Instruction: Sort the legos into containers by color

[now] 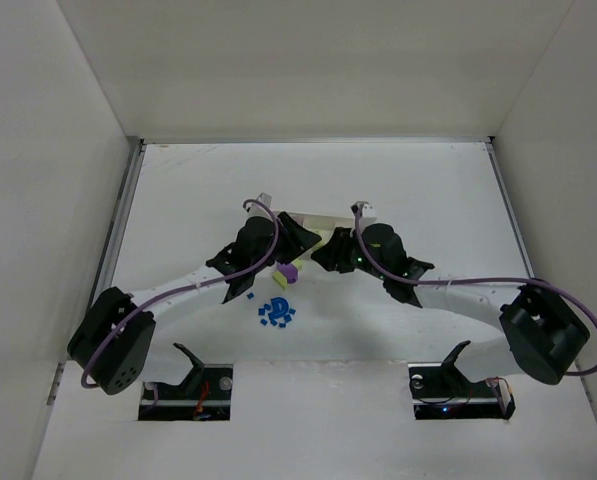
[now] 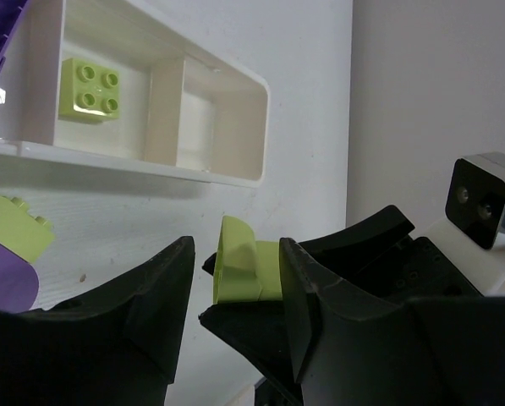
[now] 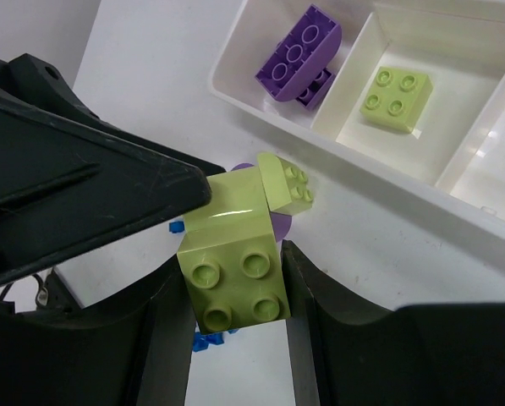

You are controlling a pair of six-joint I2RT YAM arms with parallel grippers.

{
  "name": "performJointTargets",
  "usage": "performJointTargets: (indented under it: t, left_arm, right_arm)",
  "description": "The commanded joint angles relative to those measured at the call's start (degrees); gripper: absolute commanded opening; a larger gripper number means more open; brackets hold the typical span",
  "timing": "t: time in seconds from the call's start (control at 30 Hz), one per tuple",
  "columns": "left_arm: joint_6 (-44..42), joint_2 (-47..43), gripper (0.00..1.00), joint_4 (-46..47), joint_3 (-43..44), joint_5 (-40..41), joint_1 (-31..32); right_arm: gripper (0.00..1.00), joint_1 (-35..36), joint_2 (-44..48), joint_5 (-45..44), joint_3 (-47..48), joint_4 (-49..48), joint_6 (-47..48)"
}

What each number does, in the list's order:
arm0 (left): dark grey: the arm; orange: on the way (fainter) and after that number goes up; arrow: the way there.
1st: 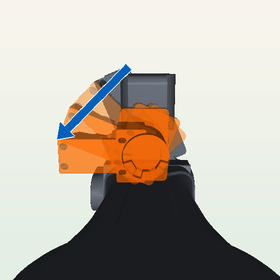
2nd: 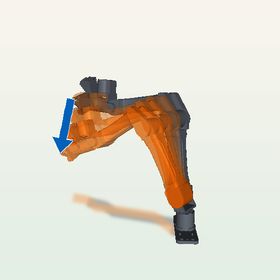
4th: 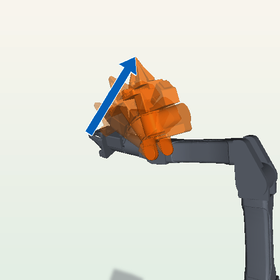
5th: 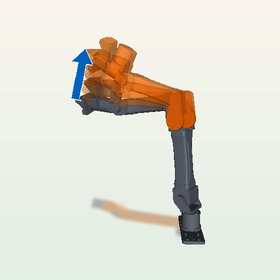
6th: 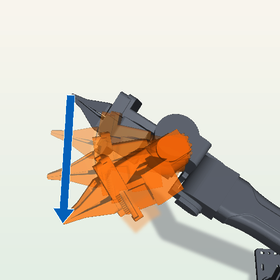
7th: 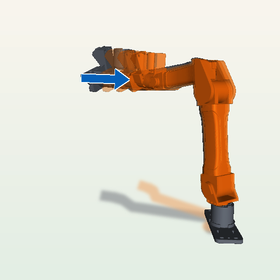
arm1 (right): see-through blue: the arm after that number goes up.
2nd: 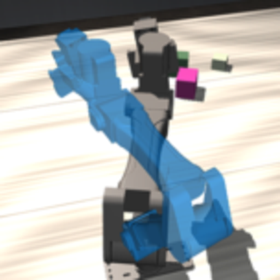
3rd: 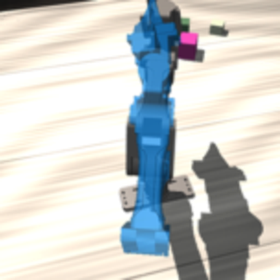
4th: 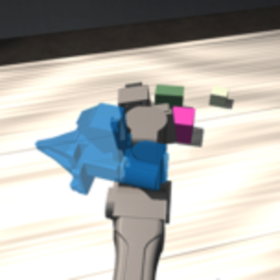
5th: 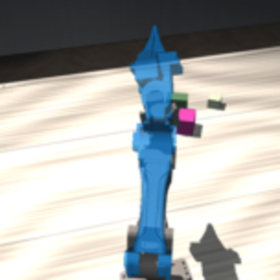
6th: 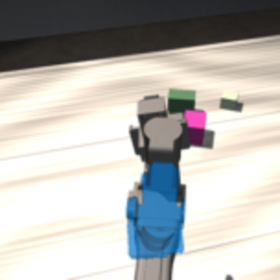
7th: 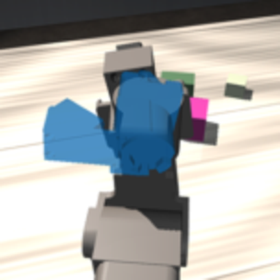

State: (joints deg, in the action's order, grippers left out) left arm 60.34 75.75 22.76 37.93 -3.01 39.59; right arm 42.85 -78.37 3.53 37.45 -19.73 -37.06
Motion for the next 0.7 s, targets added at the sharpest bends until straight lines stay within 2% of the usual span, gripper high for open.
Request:
performJointTargets:
  t: [0.0, 0.5, 0.67]
  left_arm:
    - [1.0, 0.7, 0.40, 3.3, -0.7, -0.2, 0.4]
    - [1.9, -0.6, 0.09, 5.6, -2.3, 0.4, 0.7]
    - [1.9, -1.0, 0.05, 6.1, -3.7, 0.4, 0.1]
  right_arm:
    - [0.26, 0.6, -0.1, -1.0, 2.5, -1.6, 0.8]
    - [0.28, 1.0, -2.0, -2.2, 3.2, -1.9, -0.1]
    - [0.40, 1.0, -1.5, -2.9, 3.2, -1.9, -0.1]
